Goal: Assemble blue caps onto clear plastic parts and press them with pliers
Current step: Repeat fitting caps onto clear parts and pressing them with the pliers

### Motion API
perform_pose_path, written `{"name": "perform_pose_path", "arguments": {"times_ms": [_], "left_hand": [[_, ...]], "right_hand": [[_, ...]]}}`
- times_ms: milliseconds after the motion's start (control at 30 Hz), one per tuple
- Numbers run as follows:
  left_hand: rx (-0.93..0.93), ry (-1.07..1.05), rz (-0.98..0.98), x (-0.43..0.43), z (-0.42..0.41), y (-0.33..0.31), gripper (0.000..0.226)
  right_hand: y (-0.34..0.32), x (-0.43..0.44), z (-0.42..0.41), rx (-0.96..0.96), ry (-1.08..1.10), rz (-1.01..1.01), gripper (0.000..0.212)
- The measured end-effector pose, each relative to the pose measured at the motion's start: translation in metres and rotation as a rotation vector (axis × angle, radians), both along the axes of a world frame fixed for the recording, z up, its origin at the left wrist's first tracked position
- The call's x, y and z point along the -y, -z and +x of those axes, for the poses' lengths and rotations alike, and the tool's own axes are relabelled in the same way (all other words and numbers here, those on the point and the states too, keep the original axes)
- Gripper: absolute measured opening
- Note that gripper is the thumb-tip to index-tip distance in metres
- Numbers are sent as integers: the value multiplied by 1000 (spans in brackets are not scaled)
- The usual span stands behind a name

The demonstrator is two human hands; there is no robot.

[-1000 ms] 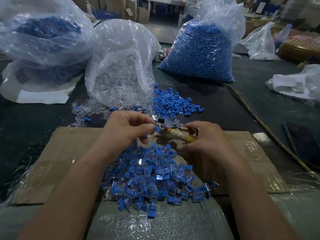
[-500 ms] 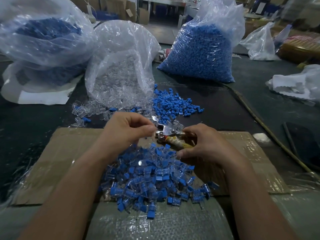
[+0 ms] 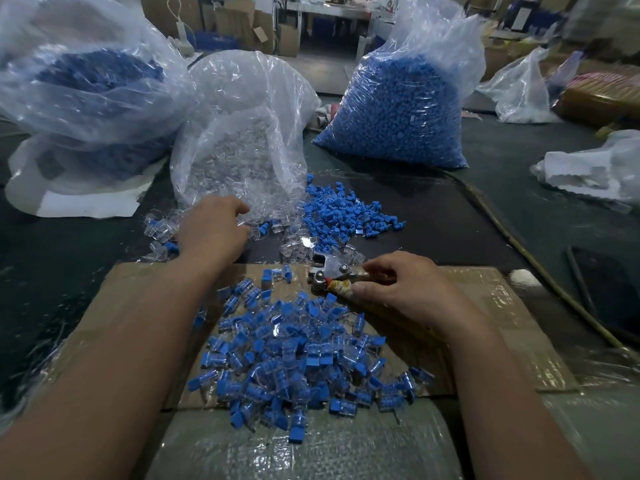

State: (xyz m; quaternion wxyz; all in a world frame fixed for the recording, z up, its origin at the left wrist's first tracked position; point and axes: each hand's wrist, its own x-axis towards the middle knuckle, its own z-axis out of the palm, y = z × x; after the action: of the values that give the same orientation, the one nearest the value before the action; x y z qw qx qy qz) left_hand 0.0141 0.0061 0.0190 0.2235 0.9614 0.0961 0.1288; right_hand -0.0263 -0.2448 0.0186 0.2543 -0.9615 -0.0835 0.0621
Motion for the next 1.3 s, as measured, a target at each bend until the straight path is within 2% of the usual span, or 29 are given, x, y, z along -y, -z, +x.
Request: {"name": "perform_pose_path", "arguments": {"times_ms": [100, 200, 300, 367, 433, 500, 633, 767, 1067, 1200, 1300], "left_hand": [[-40, -2, 80, 5, 2, 2, 20], [-37, 1, 55, 6, 0, 1, 15], [25, 46, -130, 6, -7, -8, 8], [122, 97, -316, 9, -19, -18, 16], [187, 137, -417, 16, -35, -27, 24], [181, 136, -455, 20, -46, -27, 26], [94, 105, -666, 18, -56, -12, 23], [41, 101, -691, 13, -60, 1, 25], [188, -11, -601, 7, -60, 1, 26], [200, -44, -711, 6, -60, 2, 26], [184, -13, -873, 4, -59, 1, 17]], "right_hand": [[1, 1, 2, 1, 6, 23, 56], [2, 2, 4, -2, 8, 36, 53], [2, 3, 3, -2, 4, 37, 51], [1, 3, 2, -11, 11, 55, 51], [1, 3, 1, -23, 17, 78, 50], [0, 2, 0, -31, 15, 78, 49], [0, 2, 0, -22, 14, 62, 47], [1, 1, 1, -3, 9, 23, 47], [0, -2, 0, 7, 18, -1, 45], [0, -2, 0, 0, 16, 2, 43], [-2, -3, -2, 30, 19, 27, 41]]}}
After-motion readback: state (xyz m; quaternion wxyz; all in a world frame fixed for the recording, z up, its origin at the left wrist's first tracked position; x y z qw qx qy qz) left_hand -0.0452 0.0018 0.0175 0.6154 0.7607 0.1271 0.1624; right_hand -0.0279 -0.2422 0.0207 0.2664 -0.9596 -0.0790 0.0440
